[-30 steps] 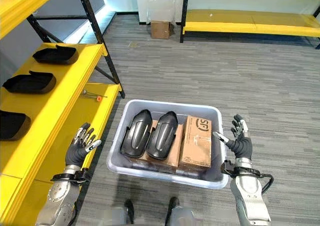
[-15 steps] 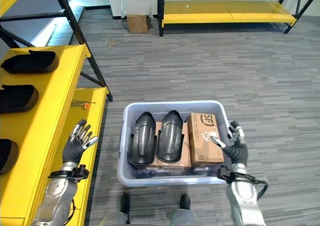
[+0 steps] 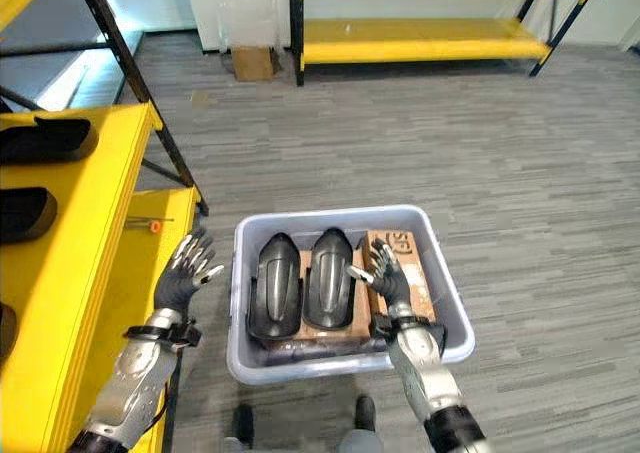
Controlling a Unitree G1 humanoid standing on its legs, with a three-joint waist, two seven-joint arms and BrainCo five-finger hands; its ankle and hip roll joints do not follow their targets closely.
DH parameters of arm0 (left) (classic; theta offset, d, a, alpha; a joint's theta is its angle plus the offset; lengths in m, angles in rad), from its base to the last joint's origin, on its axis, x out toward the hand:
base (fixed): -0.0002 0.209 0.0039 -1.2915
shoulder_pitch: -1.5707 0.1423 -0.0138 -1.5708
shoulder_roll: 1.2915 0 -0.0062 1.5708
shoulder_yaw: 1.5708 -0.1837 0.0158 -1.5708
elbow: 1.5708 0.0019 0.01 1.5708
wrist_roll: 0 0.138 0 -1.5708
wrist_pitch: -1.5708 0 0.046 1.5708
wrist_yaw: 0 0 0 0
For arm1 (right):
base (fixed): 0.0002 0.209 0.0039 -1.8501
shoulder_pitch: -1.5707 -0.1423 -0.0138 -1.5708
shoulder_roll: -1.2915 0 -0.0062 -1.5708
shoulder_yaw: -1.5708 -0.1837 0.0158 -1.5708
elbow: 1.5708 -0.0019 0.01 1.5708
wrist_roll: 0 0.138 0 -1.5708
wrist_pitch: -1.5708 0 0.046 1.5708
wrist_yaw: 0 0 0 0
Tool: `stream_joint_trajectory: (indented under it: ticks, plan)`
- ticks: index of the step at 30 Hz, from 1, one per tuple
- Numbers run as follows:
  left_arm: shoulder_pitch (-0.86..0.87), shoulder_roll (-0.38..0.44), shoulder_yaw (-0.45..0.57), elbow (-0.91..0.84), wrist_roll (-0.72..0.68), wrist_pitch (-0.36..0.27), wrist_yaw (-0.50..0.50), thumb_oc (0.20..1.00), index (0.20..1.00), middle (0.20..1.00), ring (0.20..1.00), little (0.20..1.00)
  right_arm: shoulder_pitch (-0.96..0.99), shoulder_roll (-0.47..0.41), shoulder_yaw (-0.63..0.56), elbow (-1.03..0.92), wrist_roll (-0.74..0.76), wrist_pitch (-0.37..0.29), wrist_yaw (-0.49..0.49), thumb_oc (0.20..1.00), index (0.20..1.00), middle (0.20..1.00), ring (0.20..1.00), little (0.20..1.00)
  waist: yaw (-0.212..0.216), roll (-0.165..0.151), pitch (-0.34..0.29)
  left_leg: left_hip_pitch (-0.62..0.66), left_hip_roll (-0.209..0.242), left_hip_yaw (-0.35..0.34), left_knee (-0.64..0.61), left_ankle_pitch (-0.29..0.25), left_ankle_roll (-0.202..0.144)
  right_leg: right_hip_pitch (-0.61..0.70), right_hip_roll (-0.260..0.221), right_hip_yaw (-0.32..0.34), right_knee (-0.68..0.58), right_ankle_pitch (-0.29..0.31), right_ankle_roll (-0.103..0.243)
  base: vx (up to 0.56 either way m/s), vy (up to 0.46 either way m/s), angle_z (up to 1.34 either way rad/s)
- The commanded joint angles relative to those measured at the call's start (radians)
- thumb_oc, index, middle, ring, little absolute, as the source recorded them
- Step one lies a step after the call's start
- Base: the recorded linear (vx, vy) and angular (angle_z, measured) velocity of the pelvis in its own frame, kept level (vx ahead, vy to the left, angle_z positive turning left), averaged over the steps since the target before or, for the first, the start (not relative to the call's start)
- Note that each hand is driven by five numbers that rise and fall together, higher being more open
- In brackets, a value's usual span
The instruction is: Move parts from the plastic box to the shelf.
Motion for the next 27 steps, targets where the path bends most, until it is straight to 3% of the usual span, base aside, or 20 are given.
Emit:
stream_joint_trajectory:
  ticks: [1,5,11,27]
  plan:
    - [-0.041,0.017,0.027,-0.038,-0.036,-0.058,0.016,1.000,1.000,1.000,1.000,1.000,-0.053,0.000,-0.018,-0.056,0.014,-0.051,-0.040,1.000,1.000,1.000,1.000,1.000,0.031,-0.026,0.067,0.026,0.052,0.000,0.035,-0.071,-0.024,-0.057,-0.034,0.004,0.085,-0.005,0.031,-0.23,-0.022,-0.18]
    - [-0.106,0.007,-0.014,-0.026,-0.038,-0.075,0.058,1.000,1.000,1.000,1.000,1.000,-0.180,0.035,0.022,0.000,0.005,-0.066,-0.100,1.000,1.000,1.000,1.000,1.000,0.045,-0.020,0.153,-0.041,0.045,0.006,0.033,-0.050,-0.022,-0.144,-0.040,0.016,0.097,0.024,0.036,-0.19,-0.009,-0.10]
    - [-0.114,-0.002,-0.032,-0.028,-0.028,-0.082,0.083,1.000,1.000,1.000,1.000,1.000,-0.226,0.055,0.024,0.050,0.012,-0.070,-0.137,1.000,1.000,1.000,1.000,1.000,0.054,-0.007,0.195,-0.059,0.037,0.007,0.021,-0.042,-0.021,-0.175,-0.048,0.022,0.100,0.037,0.038,-0.04,0.004,-0.01]
    - [-0.138,-0.012,-0.069,-0.026,-0.041,-0.092,0.108,1.000,1.000,1.000,1.000,1.000,-0.253,0.052,-0.019,0.173,0.011,-0.072,-0.212,1.000,1.000,1.000,1.000,1.000,0.046,0.036,0.239,-0.107,0.040,0.006,0.020,-0.032,-0.029,-0.224,-0.050,0.015,0.110,0.039,0.032,0.00,-0.002,-0.01]
